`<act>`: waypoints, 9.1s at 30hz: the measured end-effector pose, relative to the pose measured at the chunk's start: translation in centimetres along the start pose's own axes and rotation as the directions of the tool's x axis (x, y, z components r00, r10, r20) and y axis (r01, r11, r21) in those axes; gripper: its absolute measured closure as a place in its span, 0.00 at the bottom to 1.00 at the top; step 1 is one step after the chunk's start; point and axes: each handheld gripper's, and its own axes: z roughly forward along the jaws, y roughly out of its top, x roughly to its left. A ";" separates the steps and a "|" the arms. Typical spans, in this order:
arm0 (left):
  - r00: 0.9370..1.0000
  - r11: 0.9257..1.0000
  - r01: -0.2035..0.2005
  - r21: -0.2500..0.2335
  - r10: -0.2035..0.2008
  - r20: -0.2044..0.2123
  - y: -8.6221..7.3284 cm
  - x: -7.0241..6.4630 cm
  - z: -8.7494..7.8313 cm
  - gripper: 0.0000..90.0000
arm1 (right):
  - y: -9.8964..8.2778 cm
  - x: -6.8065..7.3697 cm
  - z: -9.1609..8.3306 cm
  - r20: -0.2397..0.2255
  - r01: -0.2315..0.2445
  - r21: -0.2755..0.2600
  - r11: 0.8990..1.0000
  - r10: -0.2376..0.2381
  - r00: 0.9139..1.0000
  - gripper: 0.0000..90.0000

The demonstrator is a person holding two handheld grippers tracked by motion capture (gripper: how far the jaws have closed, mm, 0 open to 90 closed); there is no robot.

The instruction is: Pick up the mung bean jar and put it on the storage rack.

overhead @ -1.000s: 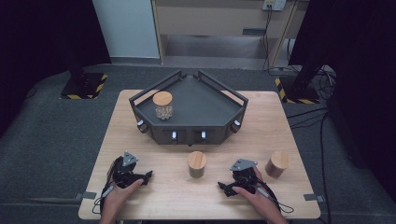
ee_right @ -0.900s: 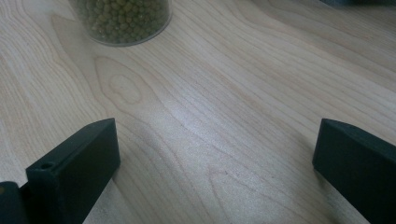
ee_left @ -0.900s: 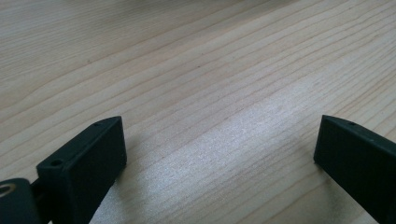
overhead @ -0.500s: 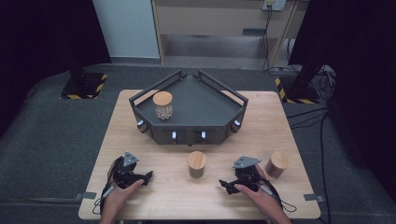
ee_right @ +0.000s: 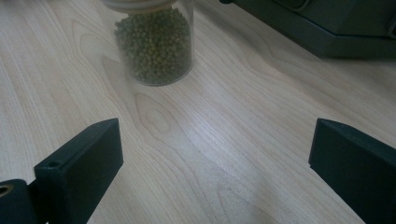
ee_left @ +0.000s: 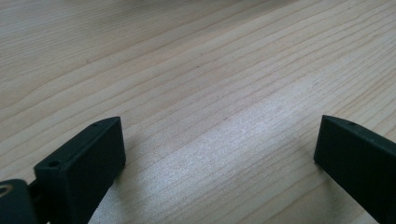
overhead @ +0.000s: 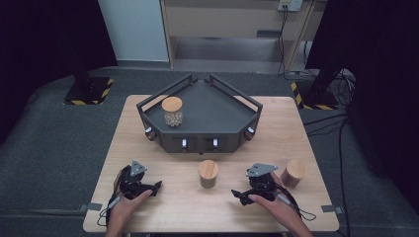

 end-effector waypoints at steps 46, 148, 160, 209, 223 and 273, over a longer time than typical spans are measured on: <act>1.000 1.000 0.001 0.000 -0.001 0.000 0.0 0.0 0.0 0.00 | 4.1 1.2 2.7 -0.025 0.064 0.005 0.998 -0.064 0.998 0.04; 1.000 1.000 0.000 0.000 0.000 0.000 0.0 0.0 0.0 0.00 | 5.8 3.0 7.8 -0.043 0.026 -0.017 1.000 -0.026 0.999 0.29; 1.000 1.000 0.000 0.000 0.000 -0.001 0.0 0.0 0.0 0.00 | 6.5 2.9 6.0 -0.045 0.042 -0.024 0.999 -0.043 0.998 0.29; 1.000 1.000 0.000 0.000 0.000 -0.001 0.0 0.0 0.0 0.00 | 12.1 1.4 1.5 -0.051 0.064 -0.035 0.997 -0.065 0.997 0.29; 1.000 1.000 0.000 0.000 0.000 -0.002 0.0 0.0 0.0 0.00 | 14.0 0.8 0.0 -0.041 0.062 -0.050 0.997 -0.064 0.997 0.29; 1.000 1.000 0.010 0.002 -0.010 -0.015 0.0 -0.4 0.0 0.00 | 20.3 -3.1 0.0 0.017 0.023 -0.076 0.997 -0.022 1.000 0.29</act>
